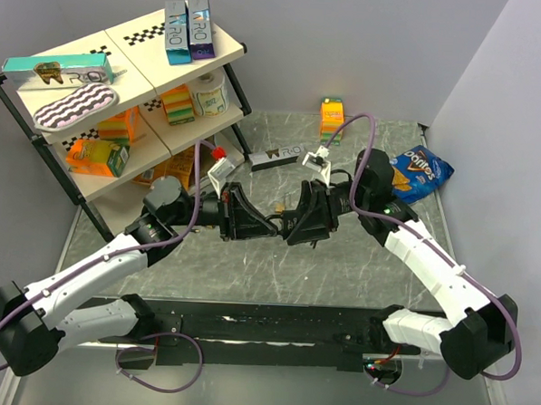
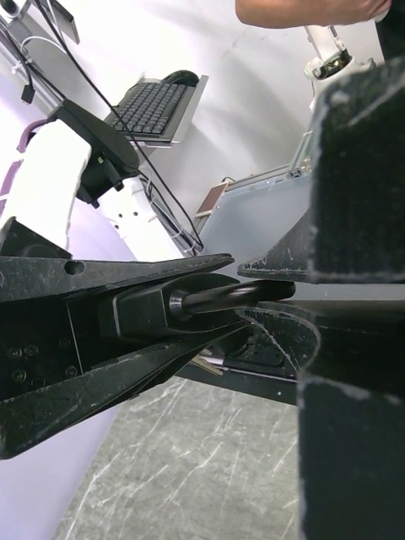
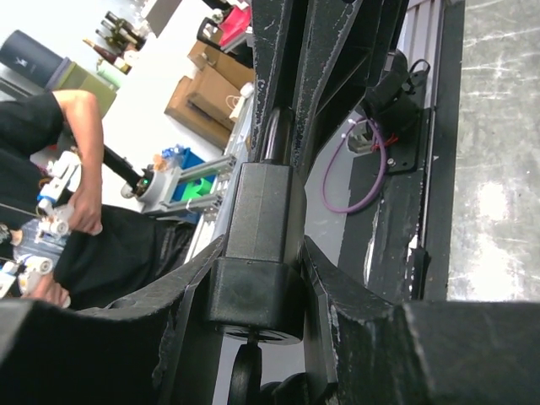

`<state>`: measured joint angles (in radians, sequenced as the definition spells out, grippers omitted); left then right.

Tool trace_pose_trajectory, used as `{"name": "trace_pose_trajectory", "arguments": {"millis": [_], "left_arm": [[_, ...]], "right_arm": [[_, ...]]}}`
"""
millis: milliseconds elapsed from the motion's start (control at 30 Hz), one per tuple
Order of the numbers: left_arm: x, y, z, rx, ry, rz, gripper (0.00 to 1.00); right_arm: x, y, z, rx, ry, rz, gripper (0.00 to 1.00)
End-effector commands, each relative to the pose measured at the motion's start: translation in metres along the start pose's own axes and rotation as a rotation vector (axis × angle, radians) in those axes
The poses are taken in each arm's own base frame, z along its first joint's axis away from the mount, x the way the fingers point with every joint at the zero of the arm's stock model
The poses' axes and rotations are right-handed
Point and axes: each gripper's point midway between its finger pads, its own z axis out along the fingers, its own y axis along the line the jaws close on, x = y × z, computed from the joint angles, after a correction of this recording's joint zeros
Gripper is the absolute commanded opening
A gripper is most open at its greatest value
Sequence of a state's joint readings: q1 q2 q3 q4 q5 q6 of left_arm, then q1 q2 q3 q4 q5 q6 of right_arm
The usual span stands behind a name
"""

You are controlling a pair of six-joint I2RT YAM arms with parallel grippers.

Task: Lock with the key
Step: Lock the lock.

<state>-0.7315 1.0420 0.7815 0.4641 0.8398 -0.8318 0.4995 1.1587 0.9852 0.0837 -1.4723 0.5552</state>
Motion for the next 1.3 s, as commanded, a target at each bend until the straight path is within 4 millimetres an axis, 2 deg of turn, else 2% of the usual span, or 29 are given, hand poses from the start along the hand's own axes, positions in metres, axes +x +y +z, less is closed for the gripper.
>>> {"name": "trace_pose_trajectory", "arguments": {"millis": [0, 33, 67, 167, 200, 233, 267, 467, 567, 600, 700, 867, 1067, 1267], "left_arm": [[-0.004, 0.02, 0.012, -0.062, -0.021, 0.032, 0.01], [-0.002, 0.022, 0.008, -0.068, -0.012, 0.031, 0.01], [-0.002, 0.021, 0.002, -0.071, -0.008, 0.036, 0.01], [-0.001, 0.021, -0.011, -0.069, 0.012, 0.049, 0.01], [0.002, 0.024, -0.013, -0.081, 0.029, 0.044, 0.01], [0.004, 0.022, -0.015, -0.072, 0.04, 0.044, 0.01], [0.005, 0.021, -0.016, -0.07, 0.047, 0.044, 0.01], [0.009, 0.017, -0.018, -0.047, 0.07, 0.015, 0.01], [0.009, 0.015, -0.021, -0.025, 0.074, 0.026, 0.01], [0.008, 0.016, -0.022, -0.024, 0.07, 0.03, 0.01], [0.008, 0.013, -0.023, 0.005, 0.081, 0.056, 0.01], [0.01, 0.012, -0.023, 0.02, 0.089, 0.082, 0.01], [0.012, 0.014, -0.024, 0.011, 0.092, 0.087, 0.01], [0.012, 0.019, -0.028, -0.014, 0.078, 0.081, 0.01]], "right_arm": [[-0.023, -0.012, 0.017, 0.125, -0.045, -0.168, 0.48], [-0.016, -0.022, 0.005, 0.183, -0.045, -0.112, 0.57], [-0.016, -0.027, -0.002, 0.219, -0.043, -0.182, 0.63], [-0.011, -0.039, -0.029, 0.338, -0.046, -0.205, 0.8], [-0.011, -0.041, -0.036, 0.368, -0.048, -0.224, 0.88], [-0.011, -0.042, -0.042, 0.394, -0.041, -0.276, 0.91], [-0.009, -0.047, -0.052, 0.448, -0.04, -0.256, 0.91], [-0.008, -0.058, -0.073, 0.606, 0.043, -0.388, 0.92], [0.007, -0.053, -0.073, 0.584, 0.099, -0.393, 0.84], [0.015, -0.047, -0.07, 0.546, 0.109, -0.373, 0.76], [0.03, -0.034, -0.062, 0.453, 0.123, -0.356, 0.66], [0.033, -0.029, -0.055, 0.377, 0.107, -0.301, 0.59], [0.027, -0.028, -0.05, 0.323, 0.081, -0.244, 0.45], [0.036, -0.027, -0.051, 0.33, 0.094, -0.218, 0.09]]}}
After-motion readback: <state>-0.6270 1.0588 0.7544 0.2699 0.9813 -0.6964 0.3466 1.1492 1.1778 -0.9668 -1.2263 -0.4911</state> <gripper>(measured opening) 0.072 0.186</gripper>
